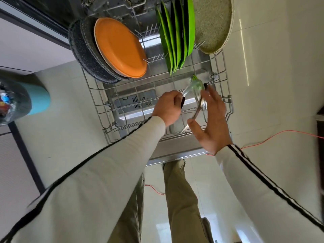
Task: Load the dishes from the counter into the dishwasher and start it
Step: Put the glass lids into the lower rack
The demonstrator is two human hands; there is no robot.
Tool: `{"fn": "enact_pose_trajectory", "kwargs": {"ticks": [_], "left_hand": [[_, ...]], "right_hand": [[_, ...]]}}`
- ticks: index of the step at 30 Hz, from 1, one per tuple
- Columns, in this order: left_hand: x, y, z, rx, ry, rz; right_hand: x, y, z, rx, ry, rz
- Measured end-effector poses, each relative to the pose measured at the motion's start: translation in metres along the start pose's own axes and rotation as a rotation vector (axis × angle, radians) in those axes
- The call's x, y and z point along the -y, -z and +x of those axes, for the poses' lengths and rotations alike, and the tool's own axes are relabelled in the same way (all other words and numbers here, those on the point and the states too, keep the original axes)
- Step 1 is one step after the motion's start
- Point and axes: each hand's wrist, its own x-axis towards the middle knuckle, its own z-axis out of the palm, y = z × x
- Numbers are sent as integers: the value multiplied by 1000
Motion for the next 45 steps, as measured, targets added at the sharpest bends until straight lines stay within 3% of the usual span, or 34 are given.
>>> {"fn": "enact_pose_trajectory", "kwargs": {"ticks": [3,7,11,14,17,20,22,24,27,31,39,45], "left_hand": [[-1,19,12,200,-24,221],[-4,32,23,348,-77,449],[-6,41,24,352,-157,539],[-6,48,19,133,-290,495],[-5,51,13,-317,-288,388],[4,50,1,-471,-79,115],[21,47,-12,-432,27,153],[42,44,-28,-282,53,395],[70,40,-46,-66,21,667],[93,40,-55,18,59,744],[104,42,-60,28,45,777],[103,43,-57,24,2,753]], "right_hand": [[3,15,17,176,187,-183],[6,19,37,470,180,-538],[0,7,44,234,230,-601],[-3,2,33,155,252,-539],[-2,-5,8,107,69,-464],[9,-18,-15,-19,-224,-307],[15,-29,-20,-123,-407,-210],[18,-39,-18,-189,-513,-152],[17,-48,-10,-236,-562,-110],[16,-58,-2,-293,-579,-118],[19,-80,22,-188,-554,-319],[-1,-92,57,19,-910,-316]]}}
